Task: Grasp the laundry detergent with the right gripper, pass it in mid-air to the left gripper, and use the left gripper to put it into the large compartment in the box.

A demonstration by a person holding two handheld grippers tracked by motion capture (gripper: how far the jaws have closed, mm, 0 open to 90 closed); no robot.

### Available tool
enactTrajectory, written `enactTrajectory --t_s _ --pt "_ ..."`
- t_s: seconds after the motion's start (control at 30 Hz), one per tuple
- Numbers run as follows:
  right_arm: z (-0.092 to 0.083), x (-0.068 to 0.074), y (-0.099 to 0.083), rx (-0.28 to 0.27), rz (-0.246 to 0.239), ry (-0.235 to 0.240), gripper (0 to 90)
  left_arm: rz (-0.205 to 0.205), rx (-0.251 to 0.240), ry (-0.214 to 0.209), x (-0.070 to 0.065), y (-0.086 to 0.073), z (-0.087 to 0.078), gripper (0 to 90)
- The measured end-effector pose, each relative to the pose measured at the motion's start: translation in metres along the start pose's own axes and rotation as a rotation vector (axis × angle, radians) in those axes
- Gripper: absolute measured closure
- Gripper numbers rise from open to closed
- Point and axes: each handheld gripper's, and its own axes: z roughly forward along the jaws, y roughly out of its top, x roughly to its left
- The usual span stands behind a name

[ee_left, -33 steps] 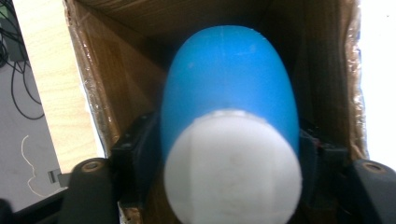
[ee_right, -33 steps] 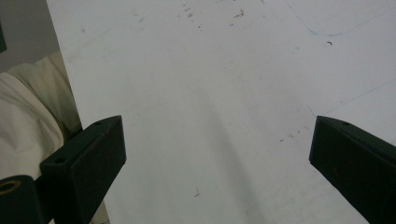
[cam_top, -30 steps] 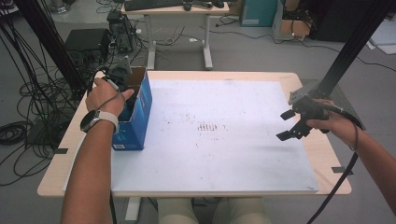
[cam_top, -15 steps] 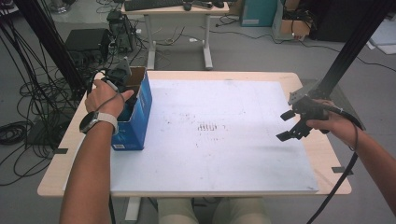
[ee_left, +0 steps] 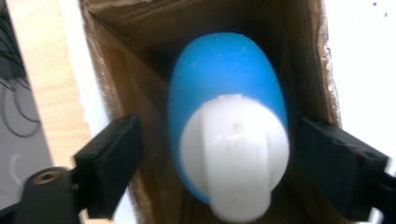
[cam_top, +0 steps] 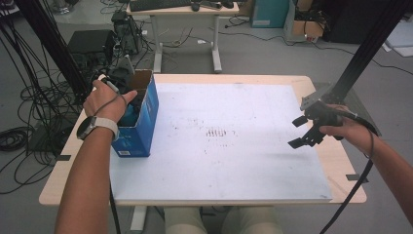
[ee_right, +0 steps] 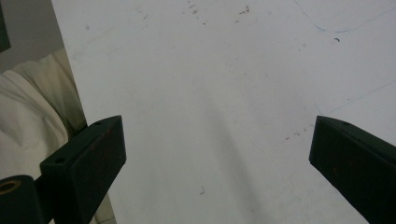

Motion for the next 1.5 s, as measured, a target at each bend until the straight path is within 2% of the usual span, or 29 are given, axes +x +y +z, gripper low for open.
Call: enactTrajectory --t_s 0.03,0.2,0.23,0.3,0.43,0.57,0.7,0.93,1.03,1.13,1.2,1.37,1.5 --pt "0.0 0.0 0.0 0.003 -0.003 0.0 3.8 0.02 -0.001 -0.008 0.001 0.0 -0.003 12.5" --pt "-0.003 0.003 0.001 0.003 -0.005 -0.005 3.8 0.039 -0.028 -0.016 0.0 0.0 -0.015 10.4" --pt "-0.004 0.003 0.001 0.002 -0.006 -0.007 3.9 0.027 -0.045 -0.019 -0.002 0.0 -0.018 10.3" --pt "-0.006 0.003 0.001 0.0 -0.006 -0.011 3.8 0.029 -0.056 -0.03 -0.003 0.0 -0.024 10.1" --pt "-0.01 0.003 0.0 -0.004 0.002 -0.019 3.8 0.045 -0.078 -0.049 -0.004 0.001 -0.038 9.1" --pt "-0.013 0.003 0.0 -0.002 0.005 -0.024 3.8 0.061 -0.098 -0.04 -0.007 0.003 -0.052 8.7" --pt "-0.015 0.004 0.002 -0.002 0.002 -0.027 3.8 0.087 -0.12 -0.053 -0.011 0.004 -0.07 8.3" --pt "-0.016 0.006 0.003 0.004 0.004 -0.027 3.8 0.175 -0.153 -0.055 -0.027 0.008 -0.096 8.0" --pt "-0.017 0.006 0.003 0.0 0.004 -0.029 3.8 0.195 -0.167 -0.07 -0.034 0.01 -0.105 7.8" --pt "-0.018 0.006 0.003 -0.002 -0.002 -0.027 3.8 0.234 -0.178 -0.074 -0.042 0.012 -0.114 7.7" --pt "-0.019 0.006 0.003 -0.004 0.0 -0.03 3.8 0.254 -0.194 -0.082 -0.05 0.012 -0.12 7.5" --pt "-0.02 0.005 0.004 0.006 -0.004 -0.027 3.8 0.348 -0.215 -0.095 -0.072 0.013 -0.134 7.4" --pt "-0.022 0.004 0.005 -0.013 -0.003 -0.017 3.6 0.394 -0.232 -0.101 -0.089 0.013 -0.143 7.4"
